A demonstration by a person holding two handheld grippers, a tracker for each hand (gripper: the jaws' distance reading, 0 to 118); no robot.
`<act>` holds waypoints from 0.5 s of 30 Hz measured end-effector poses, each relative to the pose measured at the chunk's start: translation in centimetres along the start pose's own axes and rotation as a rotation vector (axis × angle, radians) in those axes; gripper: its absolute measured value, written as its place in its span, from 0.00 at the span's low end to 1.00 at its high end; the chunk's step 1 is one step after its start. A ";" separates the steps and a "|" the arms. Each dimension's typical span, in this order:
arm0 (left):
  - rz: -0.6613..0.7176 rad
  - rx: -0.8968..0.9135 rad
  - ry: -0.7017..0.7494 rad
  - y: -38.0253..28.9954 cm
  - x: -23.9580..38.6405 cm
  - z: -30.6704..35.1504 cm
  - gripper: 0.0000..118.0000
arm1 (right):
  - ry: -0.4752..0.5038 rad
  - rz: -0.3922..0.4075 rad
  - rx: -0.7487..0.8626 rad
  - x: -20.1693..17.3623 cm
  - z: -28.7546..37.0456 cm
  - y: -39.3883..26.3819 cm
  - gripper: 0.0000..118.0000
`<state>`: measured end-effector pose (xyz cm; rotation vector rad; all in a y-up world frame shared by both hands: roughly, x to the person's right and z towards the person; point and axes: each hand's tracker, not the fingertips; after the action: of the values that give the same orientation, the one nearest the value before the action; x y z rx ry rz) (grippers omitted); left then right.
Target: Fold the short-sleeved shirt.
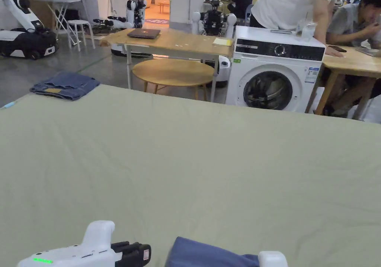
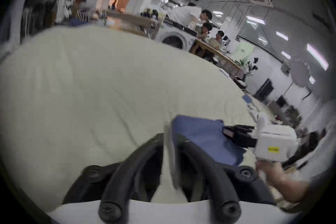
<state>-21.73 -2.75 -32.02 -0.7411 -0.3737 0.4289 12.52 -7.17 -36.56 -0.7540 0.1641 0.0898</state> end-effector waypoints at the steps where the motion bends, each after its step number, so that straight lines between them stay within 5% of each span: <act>1: 0.038 -0.048 -0.051 0.1 -0.6 -0.7 0.25 | 0.004 -0.003 -0.001 0.1 0.0 0.0 0.00; 5: 0.160 -0.183 -0.210 0.3 -2.7 -4.0 0.53 | 0.015 -0.009 -0.007 0.5 -0.1 0.1 0.00; 15: 0.439 -0.310 -0.434 0.1 -5.9 -9.8 0.55 | 0.023 -0.013 -0.017 0.7 0.0 0.2 0.00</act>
<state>-22.18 -11.18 -39.77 -1.0383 -0.6985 0.9684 13.20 -6.98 -36.83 -0.7729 0.1807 0.0702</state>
